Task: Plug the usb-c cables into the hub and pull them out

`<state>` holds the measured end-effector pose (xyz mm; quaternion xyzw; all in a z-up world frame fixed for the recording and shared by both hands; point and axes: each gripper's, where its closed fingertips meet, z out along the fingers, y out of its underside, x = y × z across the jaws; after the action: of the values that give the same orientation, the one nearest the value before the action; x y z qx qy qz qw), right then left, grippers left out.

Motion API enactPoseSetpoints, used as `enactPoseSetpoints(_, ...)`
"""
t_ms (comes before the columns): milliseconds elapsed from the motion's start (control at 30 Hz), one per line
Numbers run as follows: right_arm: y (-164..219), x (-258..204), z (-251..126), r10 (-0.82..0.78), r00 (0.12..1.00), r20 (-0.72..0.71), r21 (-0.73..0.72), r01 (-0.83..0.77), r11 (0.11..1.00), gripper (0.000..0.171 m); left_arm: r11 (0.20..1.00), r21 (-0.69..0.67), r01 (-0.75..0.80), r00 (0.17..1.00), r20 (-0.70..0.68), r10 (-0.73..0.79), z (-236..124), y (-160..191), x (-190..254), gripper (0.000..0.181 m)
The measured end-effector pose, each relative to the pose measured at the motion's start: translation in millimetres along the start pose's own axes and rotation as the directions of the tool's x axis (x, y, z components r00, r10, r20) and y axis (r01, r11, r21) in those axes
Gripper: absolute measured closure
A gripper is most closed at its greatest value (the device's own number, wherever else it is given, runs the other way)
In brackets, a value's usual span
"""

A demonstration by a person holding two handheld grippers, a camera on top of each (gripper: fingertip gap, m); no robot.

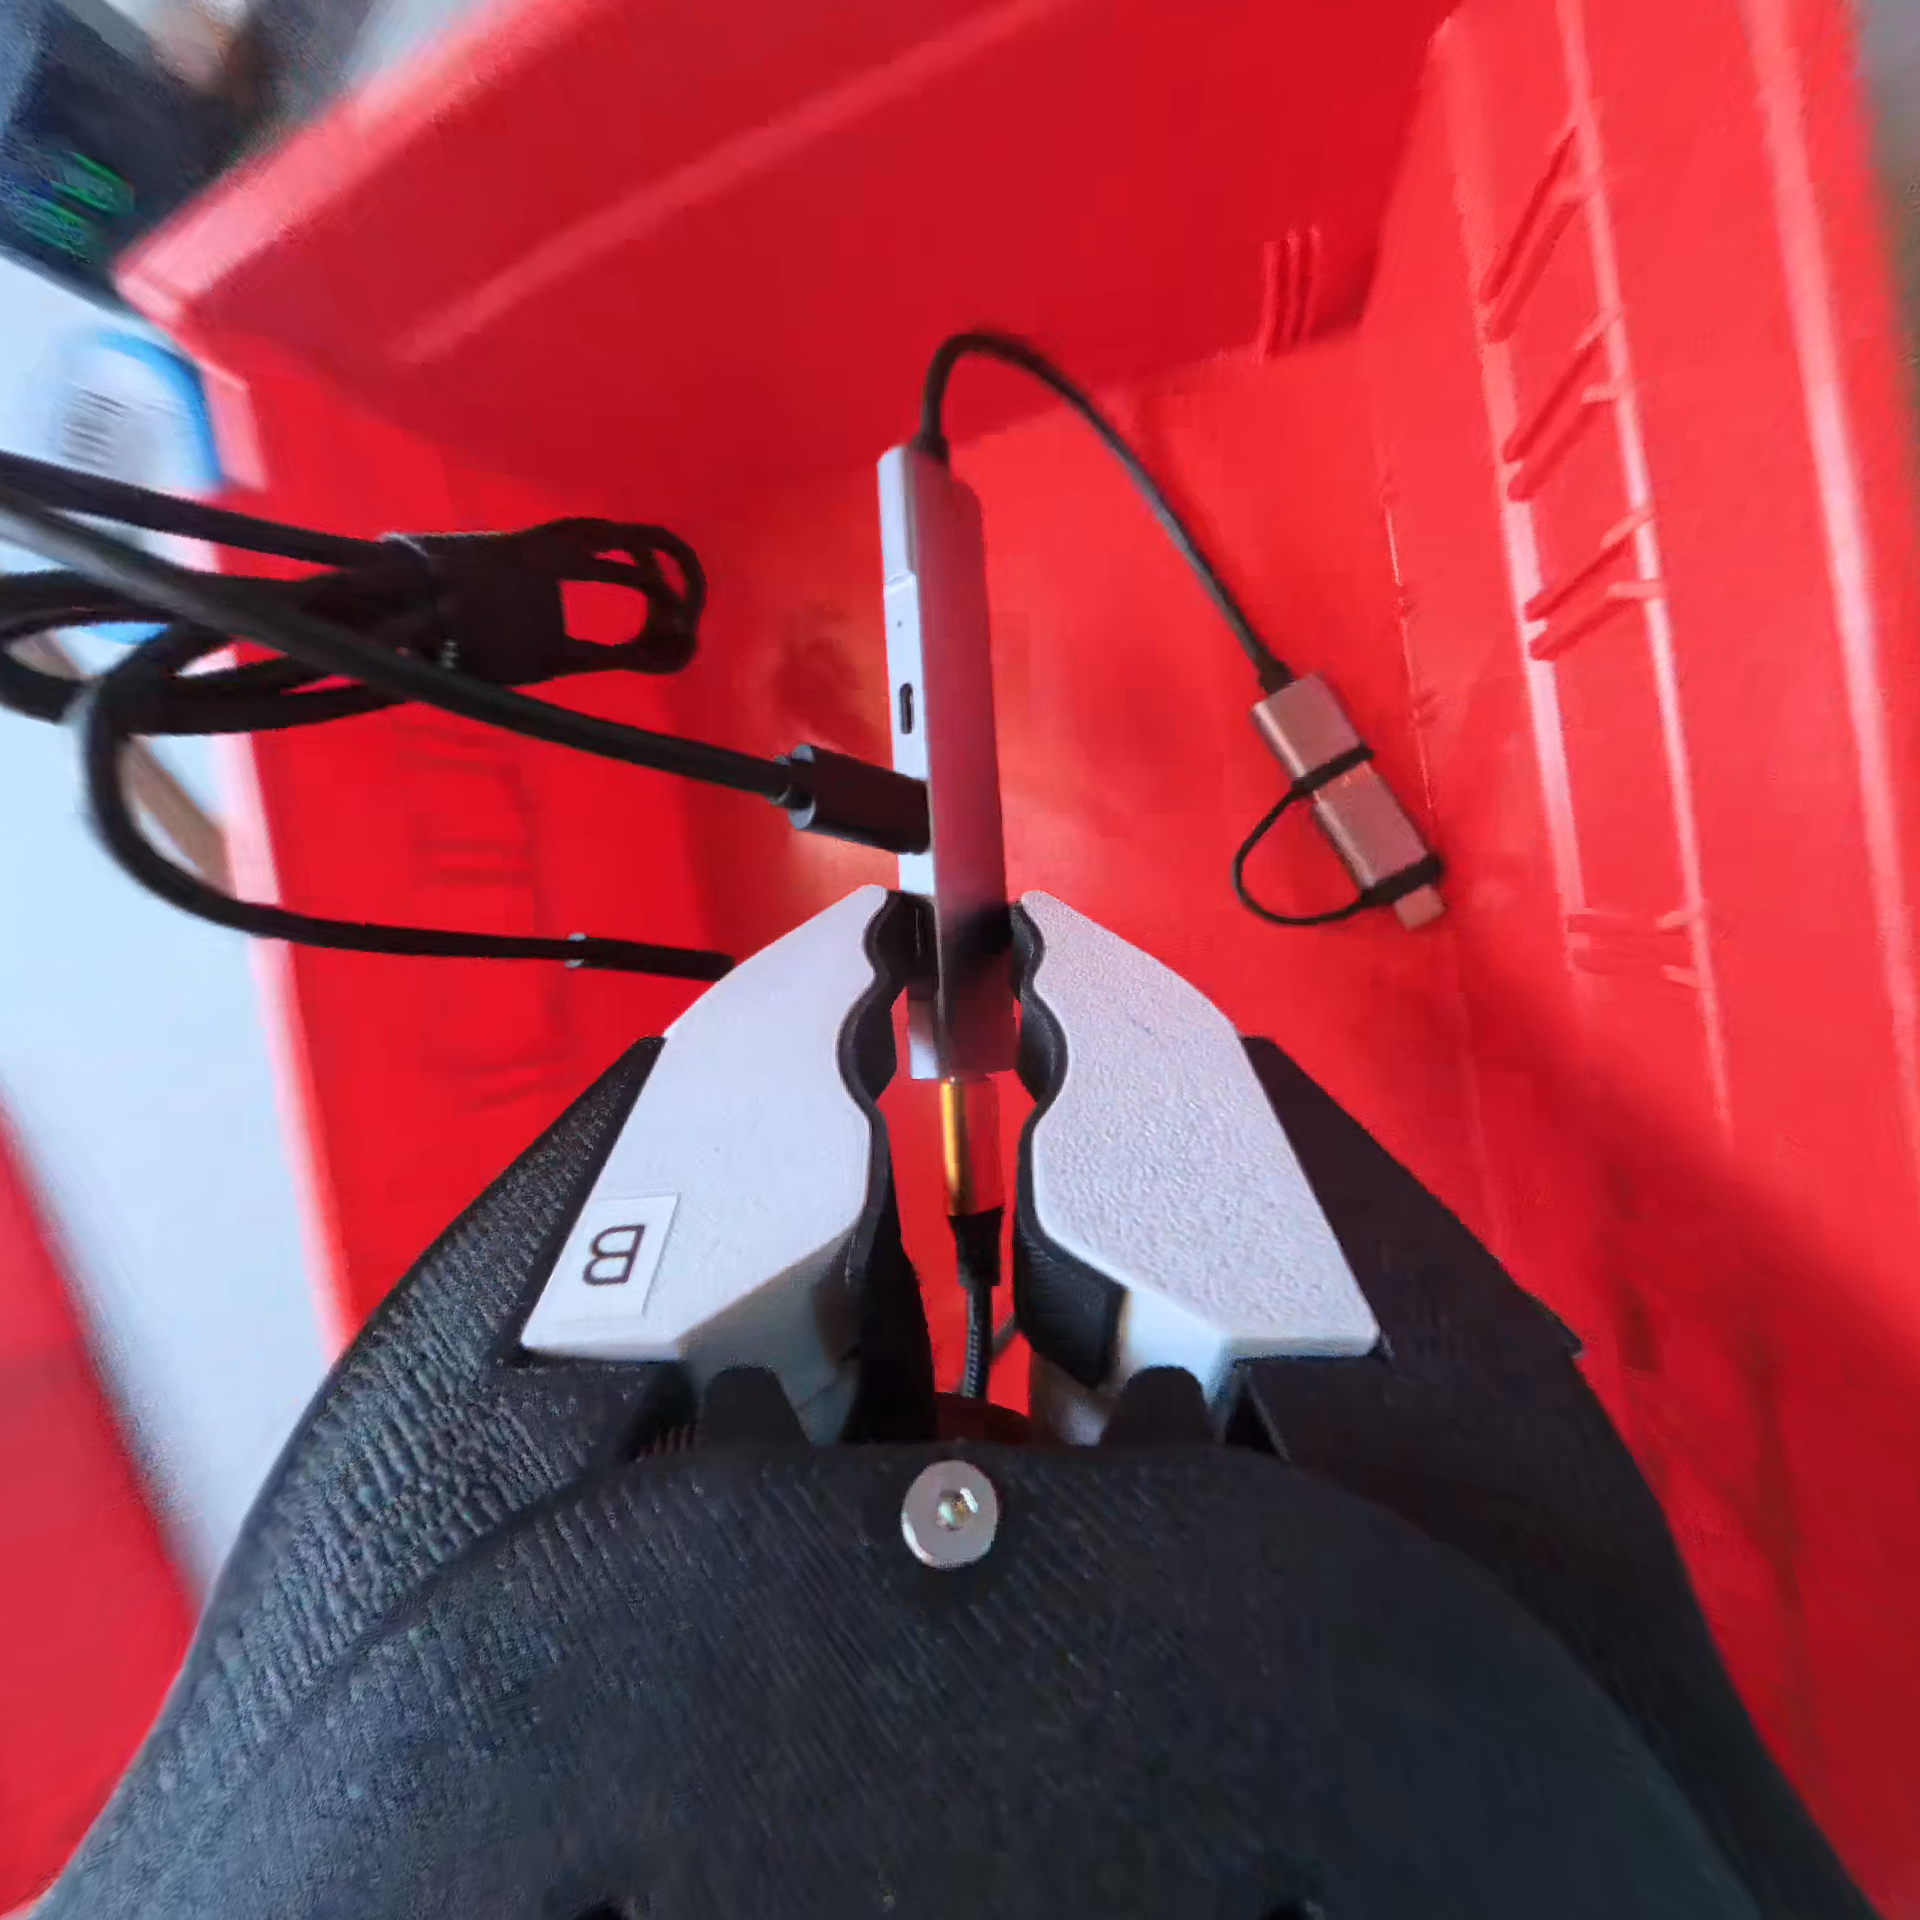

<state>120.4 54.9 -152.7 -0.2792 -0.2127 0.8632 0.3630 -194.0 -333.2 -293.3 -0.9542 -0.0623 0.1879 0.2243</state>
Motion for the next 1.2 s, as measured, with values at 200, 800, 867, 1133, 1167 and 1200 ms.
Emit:
enactPoseSetpoints(200,0,-1,0,-0.012,1.0,0.003,-0.002,0.012,1.0,0.073,0.987,0.059,-0.148,0.887,0.449,0.106,-78,-40,-39,0.163)
enactPoseSetpoints(800,4,-2,-2,-0.082,0.997,-0.007,-0.032,0.082,0.996,0.084,0.775,0.486,-0.404,0.815,0.576,0.064,-188,-214,81,0.164)
enactPoseSetpoints(867,2,-3,-3,-0.103,0.995,-0.002,-0.03,0.103,0.994,0.089,0.737,0.573,-0.359,0.882,0.465,0.068,-175,-229,112,0.164)
enactPoseSetpoints(1133,10,-11,-3,-0.21,0.977,0.034,-0.09,0.212,0.973,0.102,0.72,0.667,-0.193,0.981,0.153,0.122,-93,-260,205,0.163)
enactPoseSetpoints(1167,14,-13,-3,-0.225,0.973,0.045,-0.112,0.228,0.967,0.104,0.739,0.645,-0.197,0.98,0.16,0.121,-80,-259,210,0.163)
enactPoseSetpoints(1200,18,-15,-3,-0.242,0.968,0.058,-0.138,0.248,0.959,0.106,0.757,0.619,-0.207,0.976,0.181,0.119,-68,-258,214,0.163)
